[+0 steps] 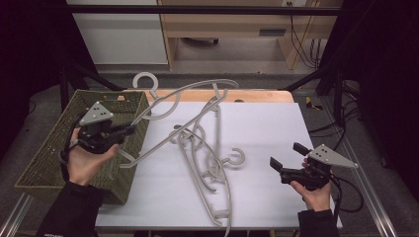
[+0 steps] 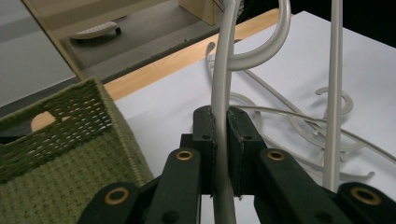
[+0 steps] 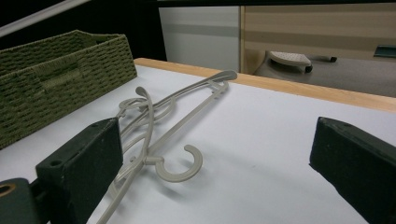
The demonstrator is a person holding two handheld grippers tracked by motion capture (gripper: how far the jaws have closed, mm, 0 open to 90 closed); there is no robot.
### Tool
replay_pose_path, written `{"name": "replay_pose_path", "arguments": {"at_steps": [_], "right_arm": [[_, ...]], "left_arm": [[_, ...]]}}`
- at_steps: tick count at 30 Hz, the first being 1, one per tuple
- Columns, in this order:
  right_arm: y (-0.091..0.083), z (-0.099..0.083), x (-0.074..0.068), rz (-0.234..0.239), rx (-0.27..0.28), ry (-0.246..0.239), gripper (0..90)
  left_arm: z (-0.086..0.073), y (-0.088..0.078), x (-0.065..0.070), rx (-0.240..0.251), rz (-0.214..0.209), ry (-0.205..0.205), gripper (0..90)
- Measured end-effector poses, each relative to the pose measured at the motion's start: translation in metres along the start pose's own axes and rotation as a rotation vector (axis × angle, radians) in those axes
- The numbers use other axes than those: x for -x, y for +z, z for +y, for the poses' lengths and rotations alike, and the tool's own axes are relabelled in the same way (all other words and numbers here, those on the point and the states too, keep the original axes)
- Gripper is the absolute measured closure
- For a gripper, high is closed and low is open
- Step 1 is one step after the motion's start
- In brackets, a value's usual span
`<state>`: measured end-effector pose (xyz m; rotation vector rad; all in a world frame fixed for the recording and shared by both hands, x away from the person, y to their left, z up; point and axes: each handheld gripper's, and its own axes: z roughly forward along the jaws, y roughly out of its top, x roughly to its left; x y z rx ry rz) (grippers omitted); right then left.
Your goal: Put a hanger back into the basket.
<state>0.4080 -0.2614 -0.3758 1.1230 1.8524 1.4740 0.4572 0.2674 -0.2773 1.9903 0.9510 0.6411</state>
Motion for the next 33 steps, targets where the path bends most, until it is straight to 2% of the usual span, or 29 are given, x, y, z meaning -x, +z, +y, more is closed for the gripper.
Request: {"name": "replay_pose_path", "arguments": {"at_steps": [3, 9, 17, 21, 26, 30, 33], "right_arm": [[0.000, 0.000, 0.000, 0.001, -0.002, 0.000, 2.8], [0.000, 0.000, 0.000, 0.001, -0.001, -0.001, 2.8], [0.002, 0.000, -0.001, 0.001, -0.006, -0.004, 2.8], [0.002, -0.001, -0.001, 0.002, -0.008, -0.002, 2.7], [0.003, -0.001, 0.000, 0.001, -0.011, -0.011, 2.7], [0.003, -0.001, 0.000, 0.001, -0.012, -0.008, 2.7], [0.003, -0.001, 0.000, -0.003, -0.009, -0.008, 2.6]], "left_arm": [[-0.001, -0.003, -0.012, 0.001, 0.016, -0.011, 82.6], [-0.005, -0.008, -0.037, -0.007, 0.077, -0.022, 82.6], [-0.021, -0.021, -0.068, -0.004, 0.133, -0.065, 82.6], [-0.030, -0.027, -0.081, -0.008, 0.164, -0.073, 82.6], [-0.040, -0.034, -0.095, -0.008, 0.182, -0.097, 82.6], [-0.047, -0.039, -0.103, -0.026, 0.204, -0.094, 82.6], [-0.054, -0.041, -0.110, -0.037, 0.209, -0.107, 82.6]]}}
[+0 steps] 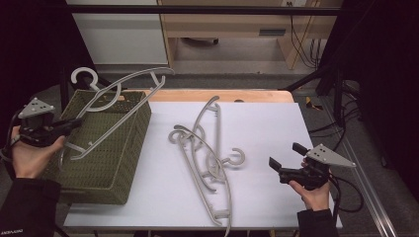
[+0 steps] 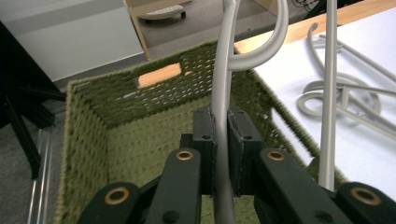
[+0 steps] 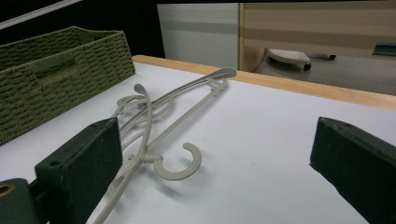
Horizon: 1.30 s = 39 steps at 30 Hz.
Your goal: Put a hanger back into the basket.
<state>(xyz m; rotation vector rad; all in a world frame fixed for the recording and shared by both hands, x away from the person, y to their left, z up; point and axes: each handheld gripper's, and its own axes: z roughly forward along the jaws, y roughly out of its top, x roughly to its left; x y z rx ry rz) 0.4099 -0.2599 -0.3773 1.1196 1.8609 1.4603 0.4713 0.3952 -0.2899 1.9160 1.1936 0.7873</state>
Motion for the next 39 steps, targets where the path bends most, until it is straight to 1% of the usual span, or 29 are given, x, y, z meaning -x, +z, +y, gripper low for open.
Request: {"name": "replay_pose_path", "arguments": {"at_steps": [2, 8, 10, 13, 16, 17, 18, 19, 23, 28, 32, 36, 39], "right_arm": [[0.000, 0.000, 0.000, 0.001, 0.000, 0.007, 2.6], [0.001, 0.000, -0.001, 0.001, -0.005, 0.003, 2.6], [0.001, 0.000, -0.001, 0.001, -0.004, 0.001, 2.6], [0.001, 0.000, -0.001, 0.002, -0.006, 0.006, 2.6], [0.002, -0.001, -0.001, 0.000, -0.007, 0.005, 2.6], [0.001, -0.001, -0.001, 0.000, -0.007, 0.006, 2.6], [0.001, -0.001, -0.001, 0.000, -0.007, 0.006, 2.6], [0.001, -0.001, -0.001, 0.000, -0.007, 0.005, 2.6], [0.002, -0.001, -0.001, 0.000, -0.006, 0.000, 2.6], [0.001, -0.001, -0.001, 0.000, -0.008, 0.007, 2.6], [0.001, -0.001, 0.000, -0.002, -0.006, 0.002, 2.6], [0.000, 0.000, 0.000, -0.002, -0.001, -0.002, 2.6], [0.000, 0.000, 0.000, -0.001, -0.003, -0.002, 2.6]], "left_arm": [[-0.004, -0.001, -0.005, -0.002, 0.004, -0.004, 82.6], [-0.016, -0.002, -0.020, -0.038, 0.043, -0.009, 82.6], [-0.020, -0.002, -0.025, -0.039, 0.048, -0.024, 82.6], [-0.026, -0.002, -0.031, -0.055, 0.055, -0.026, 82.6], [-0.031, -0.002, -0.036, -0.059, 0.057, -0.034, 82.6], [-0.033, -0.002, -0.037, -0.055, 0.062, -0.036, 82.6], [-0.034, -0.002, -0.039, -0.064, 0.060, -0.036, 82.6], [-0.036, -0.002, -0.040, -0.061, 0.067, -0.040, 82.6], [-0.041, -0.002, -0.045, -0.078, 0.081, -0.034, 82.6], [-0.046, -0.003, -0.050, -0.088, 0.096, -0.024, 82.6], [-0.051, -0.003, -0.055, -0.098, 0.107, -0.018, 82.6], [-0.055, -0.004, -0.060, -0.103, 0.118, -0.024, 82.6], [-0.059, -0.004, -0.062, -0.109, 0.131, -0.019, 82.6]]}}
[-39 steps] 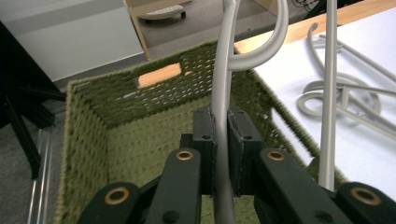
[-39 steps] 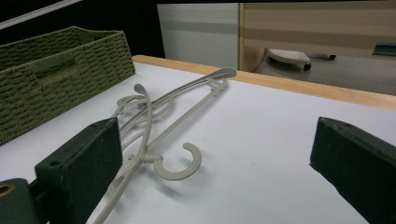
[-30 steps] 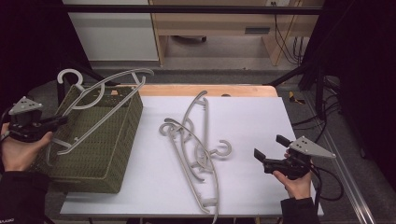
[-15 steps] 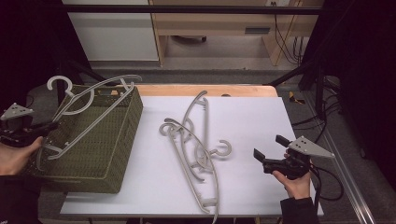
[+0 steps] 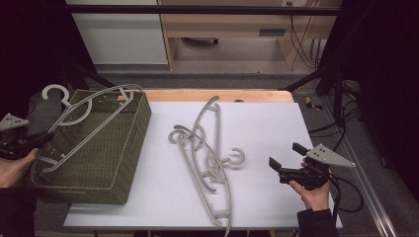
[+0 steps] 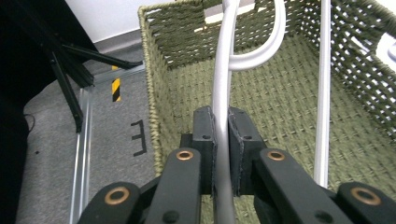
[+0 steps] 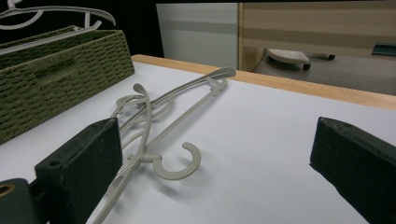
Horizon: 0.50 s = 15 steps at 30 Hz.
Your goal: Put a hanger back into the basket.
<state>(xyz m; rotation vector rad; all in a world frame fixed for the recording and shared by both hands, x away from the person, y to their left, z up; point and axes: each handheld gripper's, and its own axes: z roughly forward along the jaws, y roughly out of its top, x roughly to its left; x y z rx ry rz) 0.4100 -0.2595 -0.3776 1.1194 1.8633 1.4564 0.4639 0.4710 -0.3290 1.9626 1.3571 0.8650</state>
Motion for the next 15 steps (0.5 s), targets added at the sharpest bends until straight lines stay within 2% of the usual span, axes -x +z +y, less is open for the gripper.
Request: {"name": "replay_pose_path", "arguments": {"at_steps": [5, 10, 15], "right_arm": [[0.001, 0.000, -0.001, -0.001, -0.003, 0.004, 2.6], [0.001, 0.000, -0.001, -0.003, -0.003, 0.002, 2.6], [0.001, 0.000, -0.001, -0.001, -0.005, -0.001, 2.6]], "left_arm": [[-0.005, 0.004, -0.002, -0.010, 0.011, 0.002, 82.6], [-0.007, 0.009, 0.000, -0.043, 0.031, 0.042, 82.6], [-0.012, 0.018, 0.006, -0.059, 0.014, 0.049, 82.6]]}}
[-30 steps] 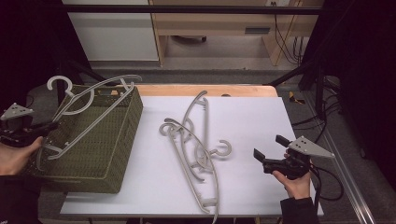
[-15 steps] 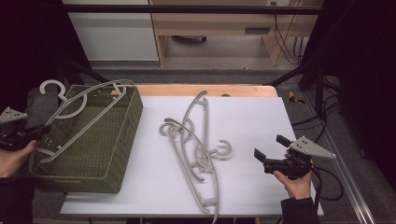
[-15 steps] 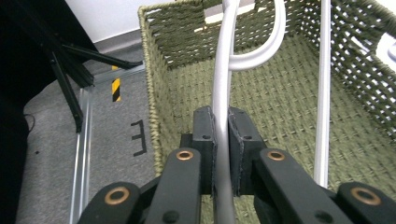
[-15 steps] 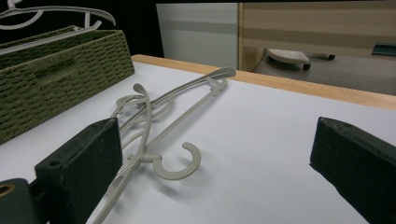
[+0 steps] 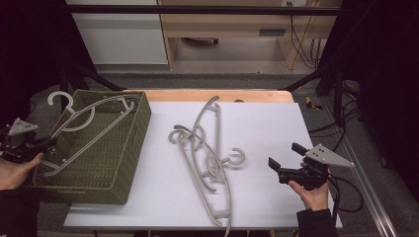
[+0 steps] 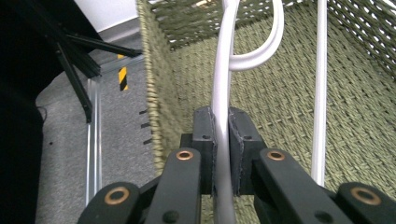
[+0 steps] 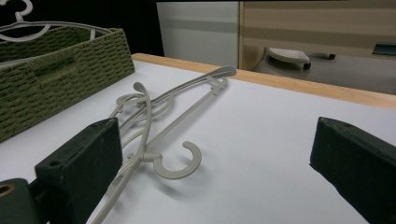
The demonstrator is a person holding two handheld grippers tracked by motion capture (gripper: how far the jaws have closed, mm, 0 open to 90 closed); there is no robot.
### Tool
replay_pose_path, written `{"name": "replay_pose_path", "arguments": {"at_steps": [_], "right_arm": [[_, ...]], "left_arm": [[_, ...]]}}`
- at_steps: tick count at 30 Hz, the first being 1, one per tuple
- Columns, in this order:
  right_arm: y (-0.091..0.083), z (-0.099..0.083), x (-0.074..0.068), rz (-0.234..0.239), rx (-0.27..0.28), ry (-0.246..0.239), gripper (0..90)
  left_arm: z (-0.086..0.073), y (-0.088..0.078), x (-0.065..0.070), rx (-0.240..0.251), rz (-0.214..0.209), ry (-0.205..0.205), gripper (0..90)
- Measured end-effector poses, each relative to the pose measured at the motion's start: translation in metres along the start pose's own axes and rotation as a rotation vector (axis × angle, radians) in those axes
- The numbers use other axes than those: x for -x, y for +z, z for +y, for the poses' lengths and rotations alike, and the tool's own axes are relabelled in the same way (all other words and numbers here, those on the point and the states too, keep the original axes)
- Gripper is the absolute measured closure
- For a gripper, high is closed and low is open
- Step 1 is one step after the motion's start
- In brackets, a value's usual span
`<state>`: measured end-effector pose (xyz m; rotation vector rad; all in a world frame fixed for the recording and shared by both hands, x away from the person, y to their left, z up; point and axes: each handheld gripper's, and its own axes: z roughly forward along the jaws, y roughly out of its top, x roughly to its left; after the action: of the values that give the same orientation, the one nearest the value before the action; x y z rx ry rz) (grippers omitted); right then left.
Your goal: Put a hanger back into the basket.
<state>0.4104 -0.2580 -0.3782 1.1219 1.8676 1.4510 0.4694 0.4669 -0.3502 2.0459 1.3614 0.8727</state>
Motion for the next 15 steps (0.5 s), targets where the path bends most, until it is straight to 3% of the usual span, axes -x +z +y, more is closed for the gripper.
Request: {"name": "replay_pose_path", "arguments": {"at_steps": [15], "right_arm": [[0.001, 0.000, -0.002, 0.002, -0.002, 0.001, 2.7]], "left_arm": [[-0.001, 0.021, 0.015, -0.121, -0.007, 0.010, 81.5]]}}
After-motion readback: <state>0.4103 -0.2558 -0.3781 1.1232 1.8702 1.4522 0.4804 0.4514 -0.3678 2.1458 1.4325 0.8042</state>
